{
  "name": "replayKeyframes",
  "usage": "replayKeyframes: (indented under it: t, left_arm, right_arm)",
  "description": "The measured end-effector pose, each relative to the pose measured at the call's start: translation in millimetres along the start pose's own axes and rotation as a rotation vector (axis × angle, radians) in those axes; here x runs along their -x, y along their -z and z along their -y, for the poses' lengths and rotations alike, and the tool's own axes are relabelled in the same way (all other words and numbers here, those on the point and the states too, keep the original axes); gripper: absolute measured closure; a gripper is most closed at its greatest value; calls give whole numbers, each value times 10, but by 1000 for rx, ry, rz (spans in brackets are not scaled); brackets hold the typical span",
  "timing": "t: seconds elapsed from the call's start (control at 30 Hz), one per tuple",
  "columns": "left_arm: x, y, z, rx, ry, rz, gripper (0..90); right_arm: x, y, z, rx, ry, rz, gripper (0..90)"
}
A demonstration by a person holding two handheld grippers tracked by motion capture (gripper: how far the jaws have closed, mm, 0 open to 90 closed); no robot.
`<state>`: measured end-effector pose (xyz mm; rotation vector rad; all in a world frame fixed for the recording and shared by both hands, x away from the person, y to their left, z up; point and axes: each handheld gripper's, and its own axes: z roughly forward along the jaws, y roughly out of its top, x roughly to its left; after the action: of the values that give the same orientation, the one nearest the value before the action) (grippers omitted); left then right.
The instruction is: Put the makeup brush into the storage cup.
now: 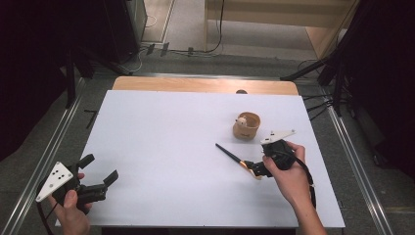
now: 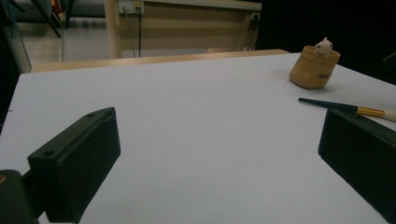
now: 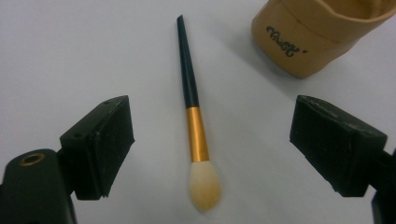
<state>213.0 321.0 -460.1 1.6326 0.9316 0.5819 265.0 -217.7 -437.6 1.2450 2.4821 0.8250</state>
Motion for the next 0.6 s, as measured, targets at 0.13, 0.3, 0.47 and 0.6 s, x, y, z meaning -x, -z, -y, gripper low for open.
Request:
replayKeyframes:
  t: [0.13, 0.3, 0.47, 0.6]
  left_arm:
    - [-5, 2, 0, -3, -1, 0, 0]
    - [-3, -2, 0, -7, -5, 0, 0]
    - [-3, -8, 3, -7, -3, 2, 0]
    - [-8, -5, 3, -6, -4, 0, 0]
  right_arm:
    - [-5, -88, -94, -80, -22, -13, 219]
    - [-7, -179, -175, -145, -18, -9, 318]
    - [-18, -283, -230, -211, -10, 7, 468]
    - [-17, -318, -249, -242, -6, 11, 558]
